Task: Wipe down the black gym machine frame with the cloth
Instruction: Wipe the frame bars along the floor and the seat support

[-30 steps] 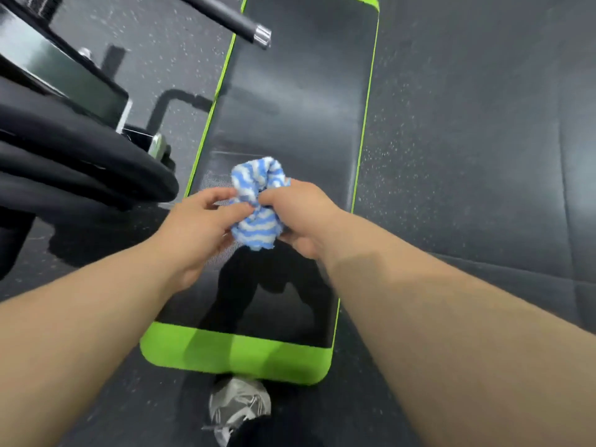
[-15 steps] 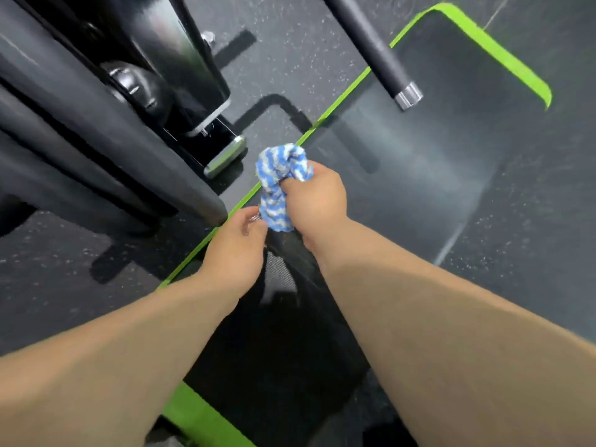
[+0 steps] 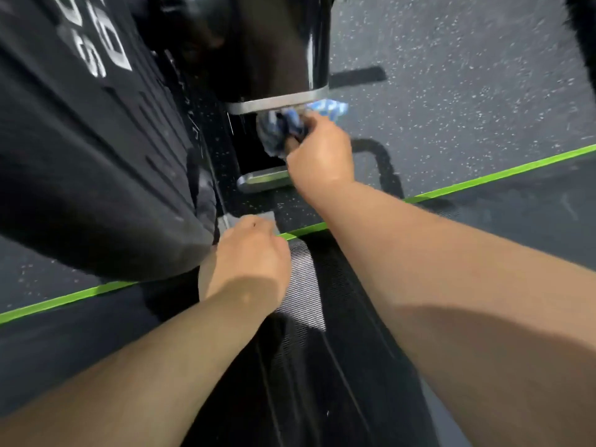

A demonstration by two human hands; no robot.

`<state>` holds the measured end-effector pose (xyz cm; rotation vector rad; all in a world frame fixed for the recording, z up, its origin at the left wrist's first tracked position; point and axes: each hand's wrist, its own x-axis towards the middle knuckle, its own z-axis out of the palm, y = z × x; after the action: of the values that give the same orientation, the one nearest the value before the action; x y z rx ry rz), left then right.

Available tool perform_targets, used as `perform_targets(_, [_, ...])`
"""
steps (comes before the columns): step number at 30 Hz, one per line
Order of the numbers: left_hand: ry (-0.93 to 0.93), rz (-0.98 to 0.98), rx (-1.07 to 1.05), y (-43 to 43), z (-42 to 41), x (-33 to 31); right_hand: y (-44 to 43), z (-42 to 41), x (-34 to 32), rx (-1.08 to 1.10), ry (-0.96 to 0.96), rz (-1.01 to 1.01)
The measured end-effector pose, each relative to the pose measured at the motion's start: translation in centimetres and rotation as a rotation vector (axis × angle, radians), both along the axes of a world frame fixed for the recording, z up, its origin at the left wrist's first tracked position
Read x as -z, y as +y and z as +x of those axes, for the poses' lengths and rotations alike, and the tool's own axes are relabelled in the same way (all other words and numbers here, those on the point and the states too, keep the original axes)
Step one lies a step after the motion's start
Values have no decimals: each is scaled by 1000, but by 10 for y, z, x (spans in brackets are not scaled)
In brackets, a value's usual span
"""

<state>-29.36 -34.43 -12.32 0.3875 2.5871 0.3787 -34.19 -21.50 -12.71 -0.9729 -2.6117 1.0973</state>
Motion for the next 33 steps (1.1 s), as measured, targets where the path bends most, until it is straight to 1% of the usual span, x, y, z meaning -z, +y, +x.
perform_targets(2, [39,-14,16,-1,-1,2,-9,-3,15,-104,-38,8])
perform_targets(4, [36,4,-18,0,-2,5,-11,5,22,-168,22,86])
perform_targets(6, [12,29,-88,-1,-2,9,-8,14,25,-311,-15,160])
perform_targets(7, [-4,39,-117,0,-4,10,-5,17,24,-360,-54,183])
perform_targets(8, [-28,51,-150,0,-7,9,-1,16,21,-362,-71,168])
perform_targets(10, [-80,111,-208,5,-17,10,6,9,17,-203,9,20])
perform_targets(12, [-93,169,-257,14,-30,10,9,-8,12,3,153,-160])
perform_targets(13, [-83,176,-274,20,-36,10,8,-17,11,64,189,-234])
perform_targets(15, [-3,151,-272,27,-45,13,2,-31,13,61,217,-350])
perform_targets(16, [44,125,-255,29,-46,16,1,-34,19,33,203,-359])
perform_targets(17, [77,93,-236,31,-44,19,1,-29,22,-21,158,-314])
perform_targets(19, [107,29,-215,32,-41,24,5,-18,23,-171,43,-120])
perform_targets(20, [100,20,-226,31,-41,25,7,-16,21,-214,41,-40])
perform_targets(21, [83,26,-240,31,-41,25,7,-16,18,-209,77,-8])
perform_targets(22, [64,38,-249,30,-39,24,6,-18,15,-158,144,-36])
perform_targets(24, [79,53,-240,29,-40,26,2,-32,11,3,321,-158])
perform_targets(25, [88,53,-243,28,-40,28,0,-40,10,-15,359,-143])
perform_targets(27, [91,70,-248,30,-39,30,-4,-47,9,-194,252,78])
perform_targets(28, [93,82,-247,29,-40,31,-6,-50,11,-281,203,114])
perform_targets(29, [97,98,-244,30,-42,31,-6,-49,12,-338,110,164])
perform_targets(30, [93,111,-247,28,-43,31,-3,-45,18,-358,43,277])
perform_targets(31, [89,125,-250,26,-45,31,-4,-40,26,-367,58,331])
perform_targets(33, [71,145,-246,27,-45,30,-1,-27,32,-407,86,322])
